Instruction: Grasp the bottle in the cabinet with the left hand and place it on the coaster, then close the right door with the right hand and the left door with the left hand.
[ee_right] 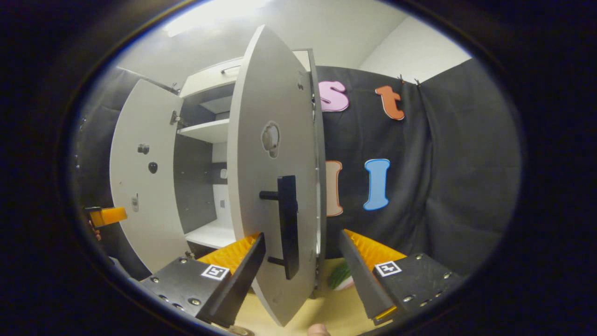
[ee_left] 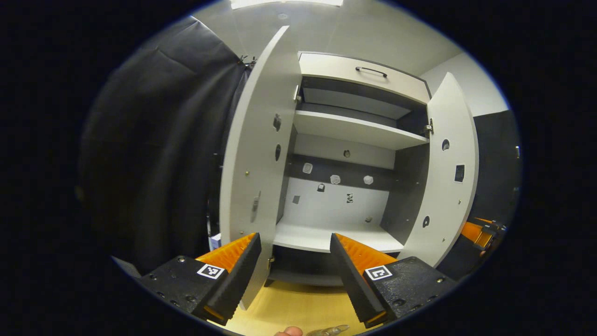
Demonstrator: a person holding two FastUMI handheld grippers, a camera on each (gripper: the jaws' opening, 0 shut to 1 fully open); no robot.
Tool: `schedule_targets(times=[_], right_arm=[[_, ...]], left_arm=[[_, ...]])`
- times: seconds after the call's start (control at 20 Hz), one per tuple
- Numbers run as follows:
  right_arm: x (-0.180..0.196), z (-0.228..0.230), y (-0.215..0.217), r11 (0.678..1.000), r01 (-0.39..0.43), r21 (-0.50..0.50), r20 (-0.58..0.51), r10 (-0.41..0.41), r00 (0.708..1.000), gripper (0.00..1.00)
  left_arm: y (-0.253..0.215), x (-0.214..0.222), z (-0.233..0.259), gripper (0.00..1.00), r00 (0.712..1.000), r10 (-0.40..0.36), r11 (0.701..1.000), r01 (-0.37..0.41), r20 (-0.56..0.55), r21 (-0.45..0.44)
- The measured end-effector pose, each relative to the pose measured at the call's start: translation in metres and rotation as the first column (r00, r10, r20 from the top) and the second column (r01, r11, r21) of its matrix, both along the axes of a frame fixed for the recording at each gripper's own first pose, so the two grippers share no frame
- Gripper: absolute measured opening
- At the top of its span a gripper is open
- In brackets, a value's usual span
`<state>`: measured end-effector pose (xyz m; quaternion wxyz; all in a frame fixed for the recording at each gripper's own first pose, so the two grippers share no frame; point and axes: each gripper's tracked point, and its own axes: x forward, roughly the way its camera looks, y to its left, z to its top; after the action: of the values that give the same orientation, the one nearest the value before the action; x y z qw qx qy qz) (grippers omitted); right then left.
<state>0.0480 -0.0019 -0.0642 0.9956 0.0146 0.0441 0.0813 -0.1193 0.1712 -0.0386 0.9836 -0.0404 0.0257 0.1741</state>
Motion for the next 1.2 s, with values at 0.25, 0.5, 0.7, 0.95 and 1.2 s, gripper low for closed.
schedule_targets(times=[0.25,0.5,0.7,0.95,1.2], right_arm=[[0.003,-0.001,0.005,1.0,-0.019,0.012,-0.009,0.019,1.0,0.98],[0.008,0.001,0.021,0.999,-0.033,0.013,-0.007,0.033,0.999,0.98],[0.002,0.004,0.036,0.996,-0.073,0.044,-0.001,0.073,0.997,0.93],[0.001,0.001,0.058,0.995,-0.099,0.021,0.001,0.099,0.995,0.93],[-0.004,-0.012,0.099,0.983,-0.181,0.038,-0.043,0.183,0.982,0.98]], left_arm=[[0.019,-0.017,0.004,0.94,0.998,0.063,0.998,-0.063,0.011,0.021],[0.029,-0.026,0.006,0.94,0.996,0.091,0.995,-0.092,0.014,0.028],[0.035,-0.028,0.005,0.94,0.995,0.103,0.994,-0.103,0.008,0.027],[0.036,-0.028,0.0,0.94,0.996,0.094,0.996,-0.094,-0.001,0.011],[0.046,-0.03,-0.002,0.94,0.995,0.103,0.994,-0.103,-0.005,0.021]])
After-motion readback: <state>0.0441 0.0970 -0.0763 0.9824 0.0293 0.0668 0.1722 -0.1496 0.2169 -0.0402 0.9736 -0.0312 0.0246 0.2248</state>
